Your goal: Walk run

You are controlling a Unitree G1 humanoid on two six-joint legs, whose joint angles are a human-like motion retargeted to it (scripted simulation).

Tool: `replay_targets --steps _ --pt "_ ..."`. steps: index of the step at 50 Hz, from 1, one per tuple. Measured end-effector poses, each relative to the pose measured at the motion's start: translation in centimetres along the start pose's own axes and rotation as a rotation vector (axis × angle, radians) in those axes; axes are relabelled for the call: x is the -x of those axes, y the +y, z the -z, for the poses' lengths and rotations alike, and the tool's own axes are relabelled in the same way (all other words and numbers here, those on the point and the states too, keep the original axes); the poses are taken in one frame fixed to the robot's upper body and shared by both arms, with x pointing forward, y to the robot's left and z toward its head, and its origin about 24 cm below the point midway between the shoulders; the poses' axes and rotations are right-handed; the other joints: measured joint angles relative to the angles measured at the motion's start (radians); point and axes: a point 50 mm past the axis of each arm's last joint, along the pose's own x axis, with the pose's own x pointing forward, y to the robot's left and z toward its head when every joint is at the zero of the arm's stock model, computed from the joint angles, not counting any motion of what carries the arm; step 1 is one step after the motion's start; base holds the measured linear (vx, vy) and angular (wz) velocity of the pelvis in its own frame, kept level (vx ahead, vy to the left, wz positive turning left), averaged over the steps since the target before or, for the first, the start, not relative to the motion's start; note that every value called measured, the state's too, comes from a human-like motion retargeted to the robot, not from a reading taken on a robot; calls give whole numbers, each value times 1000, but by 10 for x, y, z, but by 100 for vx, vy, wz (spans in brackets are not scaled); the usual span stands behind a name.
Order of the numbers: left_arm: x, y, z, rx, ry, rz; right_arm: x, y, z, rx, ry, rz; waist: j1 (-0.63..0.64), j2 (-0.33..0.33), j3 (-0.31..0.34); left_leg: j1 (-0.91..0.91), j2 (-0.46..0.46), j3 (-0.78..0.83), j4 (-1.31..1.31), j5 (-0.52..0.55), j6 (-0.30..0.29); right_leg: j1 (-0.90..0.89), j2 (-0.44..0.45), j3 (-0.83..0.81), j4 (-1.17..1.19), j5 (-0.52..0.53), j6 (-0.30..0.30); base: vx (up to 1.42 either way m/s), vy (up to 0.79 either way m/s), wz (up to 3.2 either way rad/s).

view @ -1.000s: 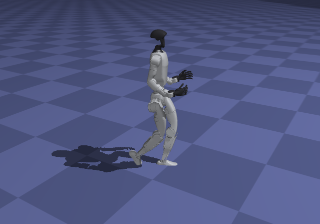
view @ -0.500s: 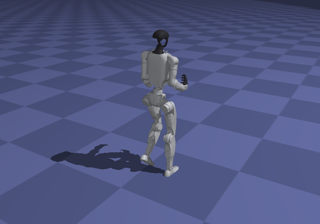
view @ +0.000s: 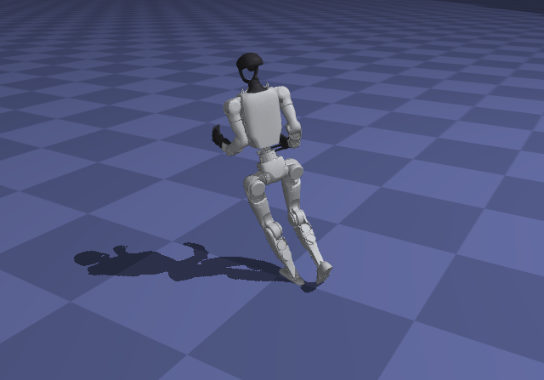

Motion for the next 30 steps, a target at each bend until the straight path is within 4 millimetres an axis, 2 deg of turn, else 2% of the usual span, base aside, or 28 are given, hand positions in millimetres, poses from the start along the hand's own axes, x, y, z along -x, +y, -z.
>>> replay_targets --steps 2,5,8,11,12,13,14,15,17,18,19,20,22,24,25,27,30 --pt "-8 -9 -4 37 -31 35 16 -2 6 -23 37 73 -50 22 10 30 -1 -91 -19 25 -11 -104 -71 -10 3 -74 -42 87 -12 303" --pt "-17 -15 -11 51 -80 103 36 -2 12 -44 74 164 -173 57 16 104 2 -224 -79 62 -14 -212 -57 14 -147 -145 61 87 -26 329" --pt "-20 -9 -16 15 -123 133 38 0 10 -51 63 206 -232 50 36 170 18 -228 -120 135 -64 -303 -96 -36 -333 -205 127 92 -41 176" --pt "-12 3 -16 -21 -118 117 17 2 3 -45 4 200 -240 27 50 234 10 -227 -127 278 -163 -353 -53 23 -522 -247 197 109 -43 47" --pt "-7 7 -14 -26 -101 102 7 2 -2 -37 -27 188 -242 25 53 249 13 -216 -111 351 -204 -353 -40 33 -569 -215 185 129 -41 31" --pt "0 10 -11 -24 -77 84 -4 1 -9 -24 -65 171 -249 25 55 260 14 -207 -78 444 -251 -348 -37 33 -594 -111 115 130 -37 11" --pt "7 14 -9 -26 -50 66 -16 0 -18 -9 -107 151 -234 25 48 256 7 -185 -27 553 -317 -325 -38 -3 -576 -172 70 119 -28 -33" --pt "14 18 -6 -30 -21 50 -28 -1 -27 8 -150 130 -209 25 36 245 -3 -155 35 670 -392 -292 -42 -57 -537 -315 39 118 -27 -40" --pt "28 28 -1 -52 33 25 -50 0 -47 21 -250 94 -212 21 51 152 -36 -169 308 854 -487 -230 -18 72 -483 -393 38 141 -37 43" --pt "32 30 1 -51 51 5 -62 -2 -59 28 -306 74 -225 22 61 81 -11 -142 468 912 -487 -216 -33 50 -459 -414 38 141 -37 88" --pt "36 31 3 -44 71 -15 -72 -3 -68 37 -347 50 -218 4 61 19 -8 -106 578 899 -472 -180 -43 50 -458 -437 32 129 -31 64" --pt "40 31 5 -34 91 -36 -80 -5 -77 49 -380 23 -201 -22 55 -39 -16 -65 662 851 -448 -132 -51 63 -468 -462 22 123 -29 28" --pt "46 30 8 -24 120 -39 -90 -5 -90 53 -425 -25 -160 -59 52 -153 52 65 749 694 -363 -51 -42 61 -506 -467 1 137 -31 15" --pt "53 31 10 -30 143 -28 -93 -5 -99 35 -465 -46 -106 -87 53 -272 51 83 732 593 -324 54 -33 64 -591 -403 6 152 -35 -9" --pt "57 31 11 -34 155 -18 -92 -6 -102 22 -483 -48 -79 -107 56 -330 30 72 693 544 -313 108 -35 67 -640 -343 18 156 -36 -10" --pt "62 30 12 -40 171 8 -86 -5 -102 -2 -496 -40 -23 -160 65 -400 8 93 516 485 -284 199 -55 32 -720 -144 57 160 -35 -11" --pt "62 27 13 -58 174 51 -72 -3 -89 -20 -448 -25 36 -198 80 -405 -6 142 125 419 -173 333 -27 66 -801 212 139 164 -30 18"
